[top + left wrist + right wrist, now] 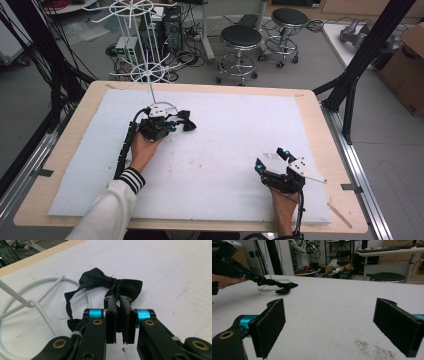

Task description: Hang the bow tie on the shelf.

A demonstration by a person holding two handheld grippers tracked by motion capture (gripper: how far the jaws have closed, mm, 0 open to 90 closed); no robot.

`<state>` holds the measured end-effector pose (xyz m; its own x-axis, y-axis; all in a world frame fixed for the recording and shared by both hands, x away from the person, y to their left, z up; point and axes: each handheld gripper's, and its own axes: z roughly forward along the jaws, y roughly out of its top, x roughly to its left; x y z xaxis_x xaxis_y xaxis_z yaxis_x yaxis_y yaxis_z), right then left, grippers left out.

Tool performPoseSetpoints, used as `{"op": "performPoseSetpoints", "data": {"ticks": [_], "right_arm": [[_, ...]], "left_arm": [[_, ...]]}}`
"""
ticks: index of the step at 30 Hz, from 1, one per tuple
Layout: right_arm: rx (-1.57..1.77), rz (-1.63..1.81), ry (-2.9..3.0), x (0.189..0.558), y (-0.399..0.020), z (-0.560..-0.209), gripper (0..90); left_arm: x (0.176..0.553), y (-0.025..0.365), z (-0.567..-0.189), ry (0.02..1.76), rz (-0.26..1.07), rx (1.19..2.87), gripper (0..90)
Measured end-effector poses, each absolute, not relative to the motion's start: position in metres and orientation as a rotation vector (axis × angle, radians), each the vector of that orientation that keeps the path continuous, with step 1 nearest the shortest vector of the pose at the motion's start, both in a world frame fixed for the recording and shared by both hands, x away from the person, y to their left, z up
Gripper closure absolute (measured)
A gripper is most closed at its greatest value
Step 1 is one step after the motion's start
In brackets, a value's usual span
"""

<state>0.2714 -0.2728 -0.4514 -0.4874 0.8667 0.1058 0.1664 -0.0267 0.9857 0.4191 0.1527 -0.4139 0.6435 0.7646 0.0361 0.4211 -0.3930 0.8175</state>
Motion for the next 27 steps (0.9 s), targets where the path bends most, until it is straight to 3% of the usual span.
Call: {"op": "performPoseSetpoints", "data": {"ticks": [27], "right_arm": [[1.082, 1.554, 1.678, 0.270, -0.272, -0.451, 9.8]], "left_arm": [[0.374, 0.164, -0.381, 0.805, 0.520, 1.965, 83.7]]}}
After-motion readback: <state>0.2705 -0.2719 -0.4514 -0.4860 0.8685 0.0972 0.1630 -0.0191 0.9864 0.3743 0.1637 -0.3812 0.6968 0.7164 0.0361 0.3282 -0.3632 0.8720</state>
